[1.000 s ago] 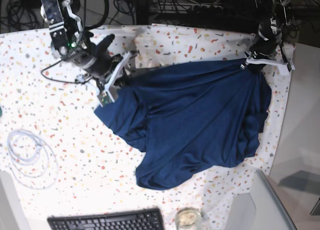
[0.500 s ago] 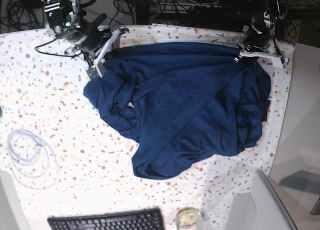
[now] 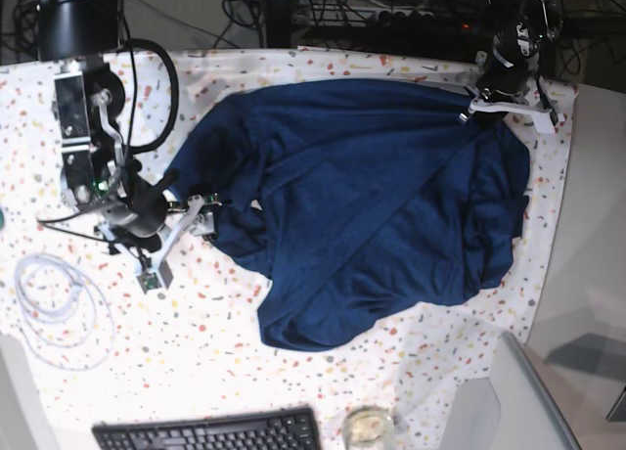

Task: Layout the t-shirt on the table in an organized manner, then fold the t-shirt properly
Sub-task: 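Pull the held edge away from the shirt body, spreading it flat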

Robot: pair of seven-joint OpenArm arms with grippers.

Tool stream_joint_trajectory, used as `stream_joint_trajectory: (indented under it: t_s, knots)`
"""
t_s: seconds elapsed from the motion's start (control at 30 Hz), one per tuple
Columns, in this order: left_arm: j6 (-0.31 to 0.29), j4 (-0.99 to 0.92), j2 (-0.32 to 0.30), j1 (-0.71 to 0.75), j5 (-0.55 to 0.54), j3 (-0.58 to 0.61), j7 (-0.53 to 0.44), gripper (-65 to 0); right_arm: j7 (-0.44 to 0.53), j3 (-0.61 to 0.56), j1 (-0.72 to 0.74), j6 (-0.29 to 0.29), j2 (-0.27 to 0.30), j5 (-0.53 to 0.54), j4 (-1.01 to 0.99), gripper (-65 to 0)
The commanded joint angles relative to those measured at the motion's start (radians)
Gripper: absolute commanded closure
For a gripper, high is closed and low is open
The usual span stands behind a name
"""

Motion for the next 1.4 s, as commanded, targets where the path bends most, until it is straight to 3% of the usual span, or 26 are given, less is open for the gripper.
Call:
stream_joint_trajectory:
  t_s: [0.0, 0.13, 0.27, 0.43, 0.67, 0.87, 1.03, 1.23, 1.27, 1.37]
  knots:
    - [-0.005, 0.016, -0.005, 0.004, -0.007, -0.005, -0.017, 0.0, 0.011, 0.003, 0.036, 0.001, 0.005, 0.003, -0.026, -49.8]
    - [-0.005, 0.016, -0.005, 0.004, -0.007, -0.005, -0.017, 0.0, 0.007, 0.003, 0.048, 0.007, 0.007, 0.003, -0.085, -42.2]
    - [-0.005, 0.016, -0.005, 0.004, -0.007, -0.005, -0.017, 0.0, 0.007, 0.003, 0.019, 0.008, 0.007, 0.003, -0.086, -30.2]
    - [-0.005, 0.016, -0.005, 0.002, -0.007, -0.034, -0.017, 0.0, 0.005, 0.009, 0.001, 0.001, 0.036, 0.006, -0.085, 0.0]
    - [-0.005, 0.016, -0.002, 0.004, -0.007, -0.109, -0.015, 0.0, 0.005, 0.219, -0.108, 0.001, 0.046, 0.004, 0.018, 0.0]
    - [-0.005, 0.016, -0.002, 0.004, -0.007, -0.100, -0.015, 0.0, 0.005, 0.304, -0.182, -0.001, 0.053, 0.003, 0.075, 0.0]
    - [-0.005, 0.016, 0.001, 0.004, -0.007, -0.100, -0.015, 0.0, 0.011, 0.443, -0.253, -0.131, 0.002, 0.003, 0.123, 0.0]
    - [-0.005, 0.016, 0.001, 0.002, -0.007, -0.098, -0.015, 0.0, 0.005, 0.479, -0.329, -0.154, -0.044, 0.003, 0.247, 0.0]
    - [-0.005, 0.016, 0.001, 0.000, -0.007, -0.098, -0.015, 0.0, 0.005, 0.476, -0.342, -0.151, -0.056, 0.003, 0.278, -0.8]
    - [-0.005, 0.016, 0.001, 0.000, -0.007, -0.098, -0.015, 0.0, 0.011, 0.426, -0.388, -0.147, -0.081, 0.004, 0.386, -12.2]
